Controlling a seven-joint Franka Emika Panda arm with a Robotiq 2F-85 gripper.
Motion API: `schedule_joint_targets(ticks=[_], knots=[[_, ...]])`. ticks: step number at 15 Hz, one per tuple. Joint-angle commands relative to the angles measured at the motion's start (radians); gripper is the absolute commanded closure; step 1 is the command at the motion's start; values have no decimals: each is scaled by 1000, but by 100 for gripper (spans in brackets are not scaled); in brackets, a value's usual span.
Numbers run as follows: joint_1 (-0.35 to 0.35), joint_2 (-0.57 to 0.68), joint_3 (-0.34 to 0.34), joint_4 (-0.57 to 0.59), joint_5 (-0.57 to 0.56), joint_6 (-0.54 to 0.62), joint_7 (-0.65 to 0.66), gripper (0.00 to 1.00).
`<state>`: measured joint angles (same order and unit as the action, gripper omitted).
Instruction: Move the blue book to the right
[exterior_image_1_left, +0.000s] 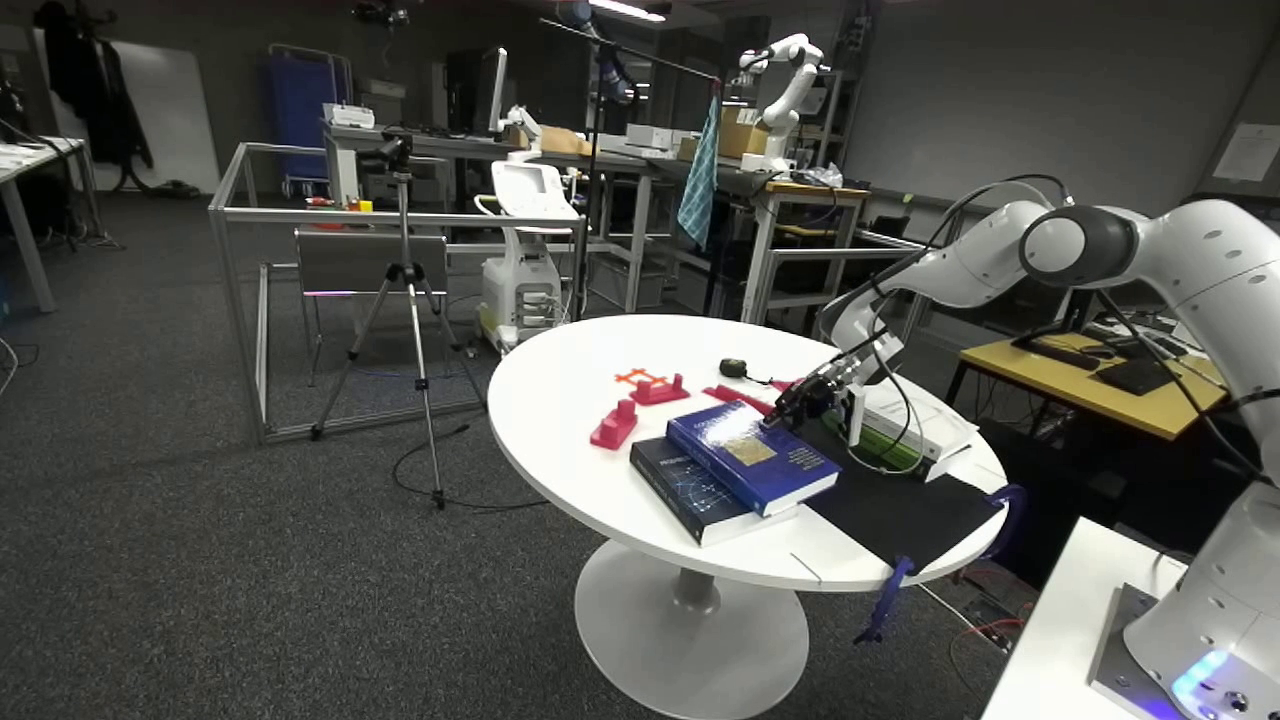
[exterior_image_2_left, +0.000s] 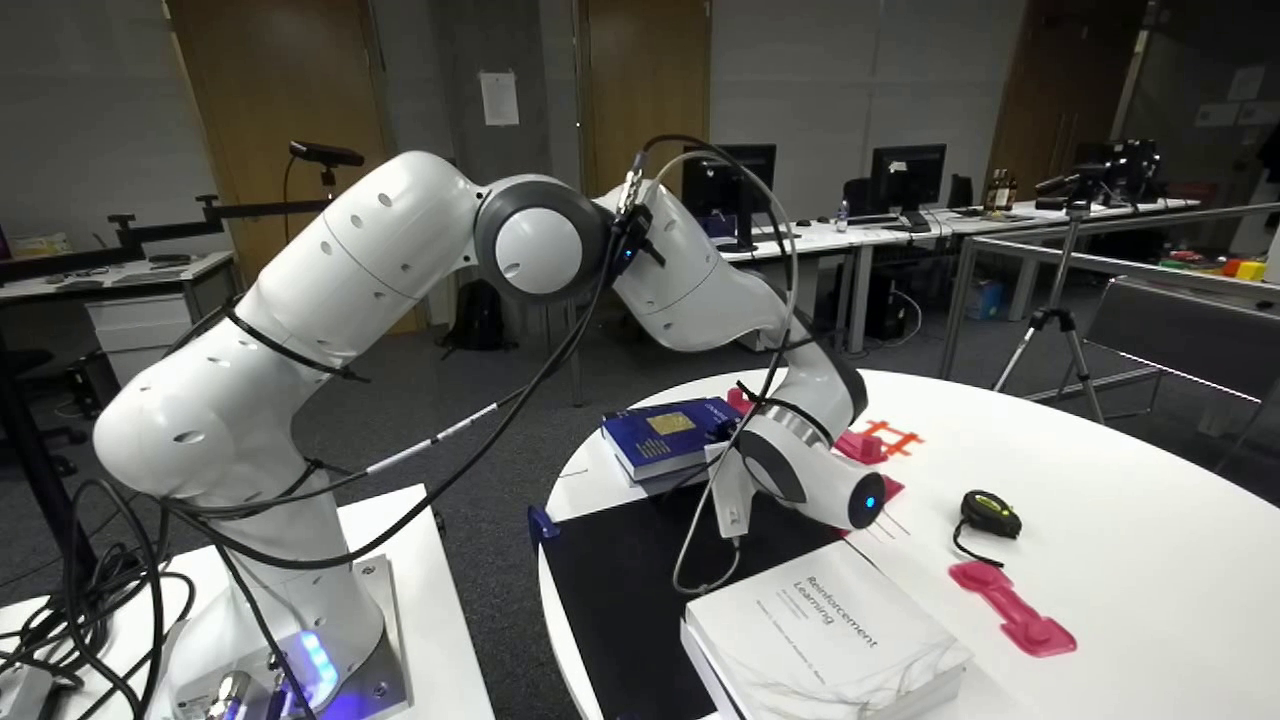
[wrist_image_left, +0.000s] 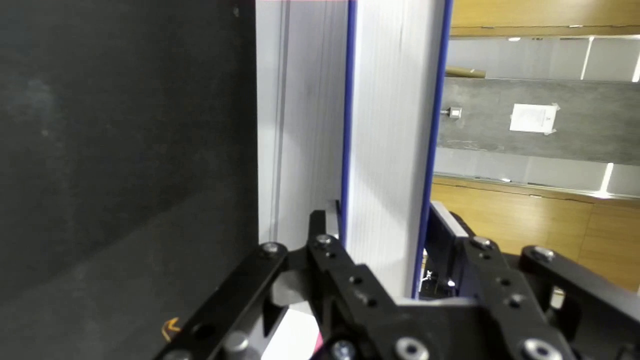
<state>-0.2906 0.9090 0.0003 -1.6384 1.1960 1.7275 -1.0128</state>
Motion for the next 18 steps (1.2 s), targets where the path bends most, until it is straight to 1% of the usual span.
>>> schedule_joint_targets(ticks=[1,3,7,10,12,15,18], knots=[[-11,-91,-5,-58,70,-4,-98,80],[-7,-119,-11,-76,106,8,-144,82],[13,-166,-38,-114,119,56,-217,82],[25,-206,-49,-152,127,99,-233,82],[32,-233,-53,-179,134,126,-228,82],[39,-273,-53,-225,145,142,-174,82],[45,-300,-60,-257,156,128,-114,82]])
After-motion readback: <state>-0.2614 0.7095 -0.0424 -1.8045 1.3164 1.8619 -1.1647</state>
